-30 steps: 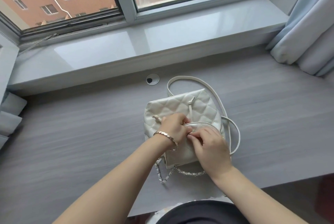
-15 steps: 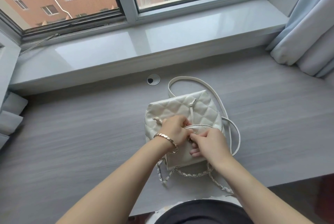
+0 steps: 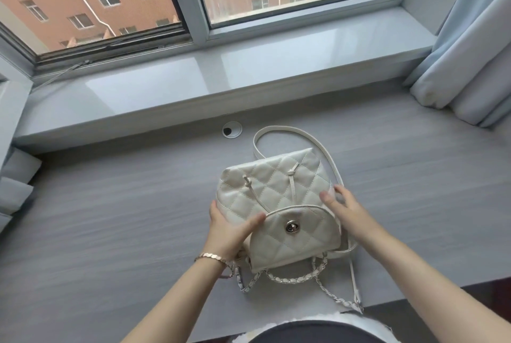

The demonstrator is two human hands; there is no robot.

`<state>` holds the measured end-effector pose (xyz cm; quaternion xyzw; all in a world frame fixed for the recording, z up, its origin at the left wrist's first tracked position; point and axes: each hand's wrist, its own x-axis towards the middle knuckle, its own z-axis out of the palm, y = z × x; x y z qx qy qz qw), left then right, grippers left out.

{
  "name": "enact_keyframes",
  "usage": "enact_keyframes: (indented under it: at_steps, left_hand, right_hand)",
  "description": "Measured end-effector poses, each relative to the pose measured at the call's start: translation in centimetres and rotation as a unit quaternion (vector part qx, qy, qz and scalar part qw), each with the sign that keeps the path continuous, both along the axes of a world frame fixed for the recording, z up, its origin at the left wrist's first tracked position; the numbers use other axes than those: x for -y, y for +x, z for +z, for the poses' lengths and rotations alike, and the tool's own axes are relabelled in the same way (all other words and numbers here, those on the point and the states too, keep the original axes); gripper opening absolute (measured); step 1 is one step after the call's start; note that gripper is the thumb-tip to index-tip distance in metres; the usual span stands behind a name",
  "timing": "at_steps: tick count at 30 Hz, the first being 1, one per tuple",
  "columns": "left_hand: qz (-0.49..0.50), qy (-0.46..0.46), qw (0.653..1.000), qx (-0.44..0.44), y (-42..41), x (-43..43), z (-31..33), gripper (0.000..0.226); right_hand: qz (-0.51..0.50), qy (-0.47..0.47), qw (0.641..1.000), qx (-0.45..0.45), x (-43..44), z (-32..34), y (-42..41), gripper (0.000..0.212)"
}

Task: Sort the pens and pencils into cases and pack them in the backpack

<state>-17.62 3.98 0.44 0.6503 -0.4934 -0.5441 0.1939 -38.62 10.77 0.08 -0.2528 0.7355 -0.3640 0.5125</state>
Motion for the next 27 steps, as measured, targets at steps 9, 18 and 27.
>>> enact_keyframes:
  at_steps: [9, 18, 27]
  left_hand:
    - [0.005, -0.057, 0.995, -0.086, -5.1, -0.8, 1.5, 0.116]
    - [-0.072, 0.01, 0.988, -0.137, -21.3, 1.1, 1.6, 0.091]
    - [-0.185, 0.06, 0.981, -0.016, -24.1, 2.6, -0.8, 0.093]
  right_hand:
    - [-0.092, -0.088, 0.991, -0.033, 0.5, 2.0, -4.3, 0.053]
    - [-0.152, -0.048, 0.967, -0.2, 1.4, 4.1, -19.0, 0.046]
    - [-0.174, 0.059, 0.944, -0.275, 1.5, 0.9, -20.8, 0.05]
